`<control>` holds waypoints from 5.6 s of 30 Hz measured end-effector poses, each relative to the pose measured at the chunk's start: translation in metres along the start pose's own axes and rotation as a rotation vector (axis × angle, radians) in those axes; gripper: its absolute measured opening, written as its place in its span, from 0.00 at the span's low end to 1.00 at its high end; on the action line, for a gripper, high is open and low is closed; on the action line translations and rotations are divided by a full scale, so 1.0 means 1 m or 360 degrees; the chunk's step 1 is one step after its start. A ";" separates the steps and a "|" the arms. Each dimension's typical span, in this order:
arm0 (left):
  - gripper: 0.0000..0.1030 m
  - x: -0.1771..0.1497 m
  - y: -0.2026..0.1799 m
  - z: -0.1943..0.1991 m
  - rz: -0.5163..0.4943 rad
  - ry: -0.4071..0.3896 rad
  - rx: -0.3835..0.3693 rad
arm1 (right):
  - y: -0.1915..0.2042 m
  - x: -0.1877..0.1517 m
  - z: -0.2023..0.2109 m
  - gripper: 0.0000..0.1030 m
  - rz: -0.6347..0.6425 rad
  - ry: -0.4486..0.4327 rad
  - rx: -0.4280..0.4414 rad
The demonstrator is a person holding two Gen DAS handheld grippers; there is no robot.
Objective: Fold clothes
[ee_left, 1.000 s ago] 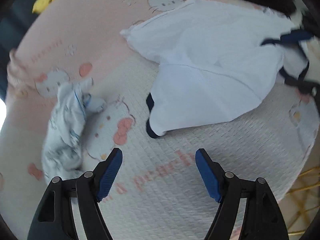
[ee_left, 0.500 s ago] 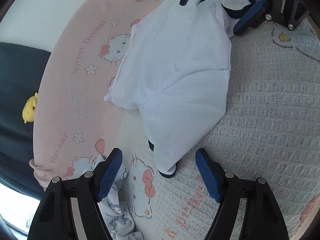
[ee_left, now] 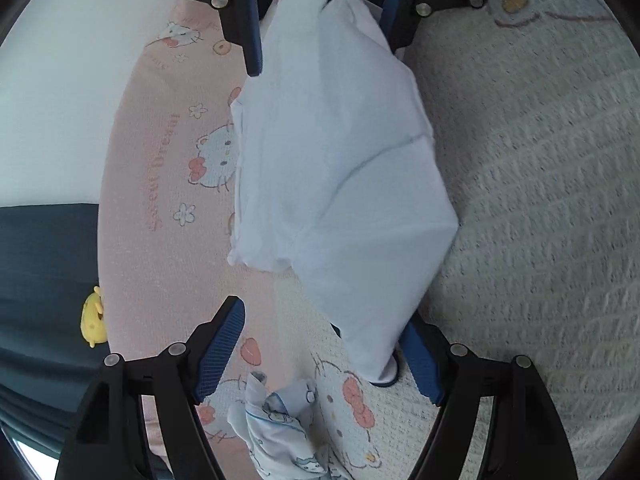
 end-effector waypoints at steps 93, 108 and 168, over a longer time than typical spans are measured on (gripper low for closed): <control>0.84 -0.115 0.014 -0.035 0.2365 0.0892 -0.1759 | -0.025 -0.023 0.028 0.65 -0.0159 0.0312 0.0100; 1.00 -0.154 0.005 -0.038 0.3339 0.0808 -0.1833 | -0.002 0.044 0.049 0.65 -0.0054 0.0123 0.0119; 0.04 -0.109 0.029 -0.099 0.2848 0.0772 -0.1495 | 0.030 0.074 -0.010 0.05 -0.0160 0.0256 0.0290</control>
Point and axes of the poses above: each gripper's, at about its wrist camera, not at the fingertips, and z roughly against the way its jaws point, y to its left, x to its top, the point moved 5 cm from there along -z, roughly the way its jaws point, and after that the axes turned 13 degrees about y, right-handed, at the moved point
